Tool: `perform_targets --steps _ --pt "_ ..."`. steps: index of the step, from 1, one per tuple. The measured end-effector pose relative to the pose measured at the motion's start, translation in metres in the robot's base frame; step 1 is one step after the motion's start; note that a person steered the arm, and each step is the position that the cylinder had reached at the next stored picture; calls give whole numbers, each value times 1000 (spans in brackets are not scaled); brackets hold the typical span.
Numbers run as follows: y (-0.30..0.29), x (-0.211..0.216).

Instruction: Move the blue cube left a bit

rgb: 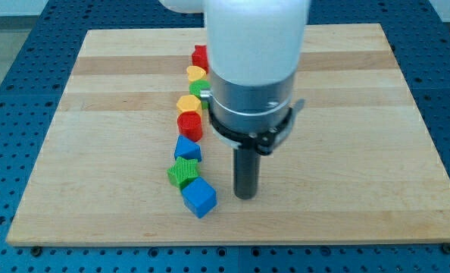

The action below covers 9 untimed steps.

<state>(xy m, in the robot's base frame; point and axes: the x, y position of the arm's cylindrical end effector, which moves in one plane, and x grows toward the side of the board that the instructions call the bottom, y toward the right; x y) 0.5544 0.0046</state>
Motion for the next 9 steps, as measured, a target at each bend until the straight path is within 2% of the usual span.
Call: perform_targets --steps 4,5,7,9 --pt "-59 64" --pt "-29 57" --pt "-2 -1" --pt "1 -5"
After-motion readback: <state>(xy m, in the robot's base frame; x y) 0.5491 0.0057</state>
